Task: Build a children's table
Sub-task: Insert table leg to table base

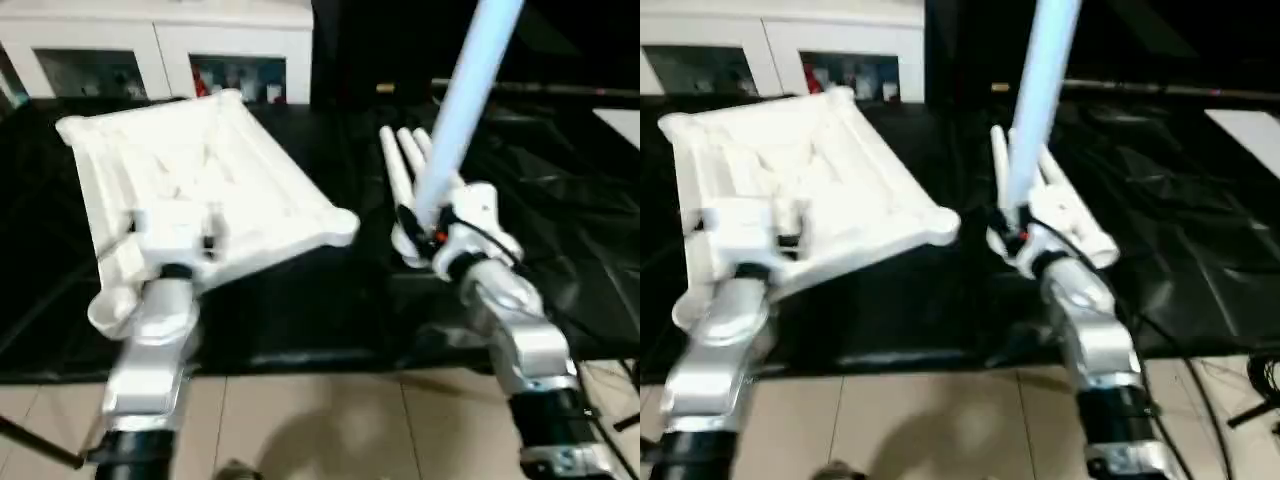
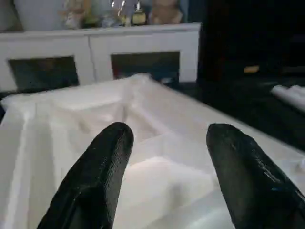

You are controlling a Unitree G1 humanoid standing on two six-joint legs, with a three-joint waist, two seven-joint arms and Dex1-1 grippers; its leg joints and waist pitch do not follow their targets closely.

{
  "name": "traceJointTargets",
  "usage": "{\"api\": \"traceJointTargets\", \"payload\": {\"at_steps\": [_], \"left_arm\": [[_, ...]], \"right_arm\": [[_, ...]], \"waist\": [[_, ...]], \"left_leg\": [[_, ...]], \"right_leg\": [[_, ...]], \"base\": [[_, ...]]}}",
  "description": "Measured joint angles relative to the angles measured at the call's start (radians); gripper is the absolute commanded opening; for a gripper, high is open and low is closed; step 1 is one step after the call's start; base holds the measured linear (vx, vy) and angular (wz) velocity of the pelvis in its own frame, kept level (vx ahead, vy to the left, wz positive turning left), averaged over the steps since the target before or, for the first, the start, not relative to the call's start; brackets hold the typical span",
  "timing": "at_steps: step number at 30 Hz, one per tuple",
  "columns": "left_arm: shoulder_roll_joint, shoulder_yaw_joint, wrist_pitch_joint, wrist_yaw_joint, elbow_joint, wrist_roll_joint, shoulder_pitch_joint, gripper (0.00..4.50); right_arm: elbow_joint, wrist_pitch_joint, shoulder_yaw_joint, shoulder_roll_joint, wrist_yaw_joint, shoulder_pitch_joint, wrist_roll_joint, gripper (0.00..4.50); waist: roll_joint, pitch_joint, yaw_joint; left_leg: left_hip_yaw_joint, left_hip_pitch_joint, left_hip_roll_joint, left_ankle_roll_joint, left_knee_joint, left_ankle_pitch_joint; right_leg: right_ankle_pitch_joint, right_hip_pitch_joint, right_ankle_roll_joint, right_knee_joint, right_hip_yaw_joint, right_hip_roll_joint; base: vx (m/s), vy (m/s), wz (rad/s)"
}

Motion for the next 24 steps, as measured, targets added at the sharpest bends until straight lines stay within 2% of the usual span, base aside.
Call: {"api": "traceJointTargets", "payload": {"at_steps": [1,2,3,4,5,6,7,8,9,10,11,13,14,17,24], "left_arm": [[0.003,0.001,0.000,-0.002,0.000,0.000,-0.007,3.00],[0.002,0.001,0.000,-0.003,0.000,0.000,-0.009,3.00],[-0.002,0.003,0.001,-0.003,0.000,-0.002,-0.009,3.00],[-0.006,0.002,0.001,-0.003,0.000,-0.002,-0.010,3.00],[-0.006,0.003,0.001,-0.003,0.000,-0.001,-0.009,3.00],[-0.005,0.006,0.001,-0.003,0.000,-0.001,-0.005,3.00],[-0.003,0.012,0.002,-0.002,0.000,-0.001,0.000,3.00],[0.002,0.019,0.003,-0.002,-0.001,-0.001,0.009,3.00],[0.007,0.022,0.005,-0.002,-0.001,-0.002,0.015,3.00],[0.012,0.024,0.007,-0.003,-0.002,-0.002,0.019,3.00],[0.018,0.032,0.008,-0.004,-0.002,-0.002,0.023,3.00],[0.027,0.042,0.009,-0.006,-0.002,-0.002,0.027,3.00],[0.027,0.041,0.009,-0.012,-0.002,-0.002,0.027,3.00],[0.027,0.039,0.009,-0.025,-0.005,-0.002,0.027,3.00],[0.026,0.017,0.018,-0.047,-0.005,-0.003,0.027,3.00]], "right_arm": [[0.000,0.000,0.002,0.003,0.000,0.000,0.000,1.90],[0.000,0.000,0.005,0.005,0.000,0.000,0.000,1.90],[0.002,-0.001,0.007,0.005,0.002,0.000,0.000,1.90],[0.009,-0.003,0.006,0.004,0.005,0.000,0.000,1.90],[0.017,-0.004,0.006,0.003,0.011,-0.001,0.000,1.90],[0.021,-0.005,0.008,0.005,0.015,-0.001,0.000,1.90],[0.026,-0.006,0.011,0.007,0.021,-0.001,0.000,1.90],[0.033,-0.009,0.016,0.010,0.025,-0.002,0.001,1.90],[0.037,-0.010,0.020,0.012,0.027,-0.003,0.000,1.90],[0.039,-0.010,0.023,0.016,0.030,-0.006,0.000,1.90],[0.046,-0.012,0.032,0.030,0.031,-0.015,0.000,1.90],[0.047,-0.016,0.042,0.050,0.031,-0.023,0.004,1.90],[0.047,-0.017,0.044,0.052,0.031,-0.023,0.004,1.90],[0.047,-0.018,0.043,0.047,0.031,-0.021,0.004,1.90],[0.047,-0.026,0.037,0.047,0.031,-0.020,0.004,1.90]], "waist": [[0.002,0.001,0.000],[0.003,0.001,-0.001],[0.004,0.003,-0.005],[0.007,0.003,-0.013],[0.008,0.004,-0.015],[0.009,0.005,-0.014],[0.010,0.005,-0.012],[0.011,0.006,-0.013],[0.012,0.006,-0.013],[0.011,0.007,-0.012],[0.010,0.008,-0.012],[0.009,0.009,0.001],[0.009,0.010,0.017],[0.009,0.009,0.031],[0.008,0.008,0.027]], "left_leg": [[-0.001,0.002,0.004,-0.016,-0.009,0.008],[0.001,0.010,0.006,-0.028,-0.017,0.015],[-0.010,0.005,0.002,-0.033,-0.023,0.019],[-0.028,0.000,-0.003,-0.034,-0.024,0.020],[-0.041,-0.006,-0.004,-0.034,-0.023,0.020],[-0.049,-0.010,-0.002,-0.033,-0.021,0.020],[-0.056,-0.012,-0.002,-0.032,-0.021,0.021],[-0.065,-0.018,-0.003,-0.030,-0.020,0.022],[-0.071,-0.022,-0.004,-0.029,-0.019,0.023],[-0.078,-0.025,-0.008,-0.029,-0.019,0.023],[-0.076,-0.023,-0.009,-0.029,-0.020,0.023],[-0.042,-0.015,0.006,-0.029,-0.022,0.023],[-0.021,-0.007,0.010,-0.029,-0.028,0.023],[0.007,-0.002,0.017,-0.029,-0.031,0.024],[0.031,0.011,0.016,-0.028,-0.030,0.025]], "right_leg": [[0.007,0.002,-0.001,-0.008,-0.003,0.003],[0.014,0.005,-0.002,-0.016,-0.005,0.003],[0.017,0.013,-0.004,-0.024,-0.021,-0.004],[0.019,0.023,-0.004,-0.034,-0.049,-0.018],[0.022,0.035,-0.005,-0.045,-0.085,-0.033],[0.023,0.045,-0.006,-0.054,-0.107,-0.040],[0.023,0.053,-0.006,-0.060,-0.120,-0.043],[0.023,0.064,-0.006,-0.065,-0.141,-0.051],[0.023,0.069,-0.006,-0.068,-0.146,-0.051],[0.022,0.071,-0.005,-0.068,-0.147,-0.051],[0.022,0.068,-0.004,-0.065,-0.133,-0.047],[0.019,0.069,0.000,-0.058,-0.119,-0.048],[0.014,0.069,0.008,-0.057,-0.103,-0.048],[0.016,0.068,0.017,-0.057,-0.085,-0.049],[0.018,0.066,0.024,-0.058,-0.057,-0.050]], "base": [[-0.062,-0.048,-0.03],[-0.062,-0.048,-0.03],[-0.055,-0.006,0.10],[-0.045,0.026,0.37],[-0.045,0.026,0.37],[-0.036,0.037,0.50],[-0.020,0.021,0.48],[-0.020,0.021,0.48],[-0.011,0.012,0.51],[0.009,0.001,0.52],[0.009,0.001,0.52],[0.010,-0.009,0.19],[0.000,0.000,0.00],[0.000,0.000,0.00],[0.000,0.000,0.00]]}}
